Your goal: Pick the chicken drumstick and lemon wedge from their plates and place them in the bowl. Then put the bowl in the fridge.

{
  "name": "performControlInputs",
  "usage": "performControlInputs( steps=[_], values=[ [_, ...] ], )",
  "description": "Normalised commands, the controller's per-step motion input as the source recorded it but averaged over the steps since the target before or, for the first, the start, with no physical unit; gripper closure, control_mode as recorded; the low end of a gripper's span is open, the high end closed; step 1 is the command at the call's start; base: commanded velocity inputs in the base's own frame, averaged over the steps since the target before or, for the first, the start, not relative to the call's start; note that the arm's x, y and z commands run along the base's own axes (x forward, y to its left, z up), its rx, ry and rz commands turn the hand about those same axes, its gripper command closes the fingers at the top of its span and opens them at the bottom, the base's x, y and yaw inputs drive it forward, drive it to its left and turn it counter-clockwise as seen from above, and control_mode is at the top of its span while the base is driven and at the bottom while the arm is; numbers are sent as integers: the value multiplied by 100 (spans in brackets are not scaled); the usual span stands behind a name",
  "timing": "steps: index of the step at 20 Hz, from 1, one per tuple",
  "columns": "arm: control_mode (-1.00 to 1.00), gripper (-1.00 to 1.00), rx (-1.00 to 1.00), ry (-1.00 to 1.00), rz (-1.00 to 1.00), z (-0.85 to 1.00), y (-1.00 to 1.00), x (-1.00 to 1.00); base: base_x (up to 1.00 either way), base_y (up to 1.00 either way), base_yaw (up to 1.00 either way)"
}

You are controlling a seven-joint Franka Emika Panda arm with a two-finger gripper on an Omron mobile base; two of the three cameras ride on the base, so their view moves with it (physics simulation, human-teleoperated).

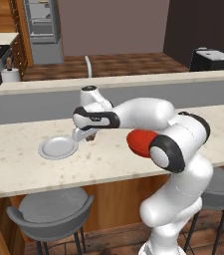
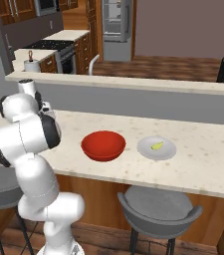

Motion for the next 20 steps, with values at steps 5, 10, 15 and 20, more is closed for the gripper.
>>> performControlInputs(
  steps=[5,10,15,20],
  values=[
    [-100,100,4,0,0,28,-65,-28,0,0,0],
    [-100,100,0,0,0,17,-72,-29,0,0,0],
    [-100,100,0,0,0,10,-71,-22,0,0,0],
    [-100,100,0,0,0,4,-77,-21,0,0,0]
  ],
)
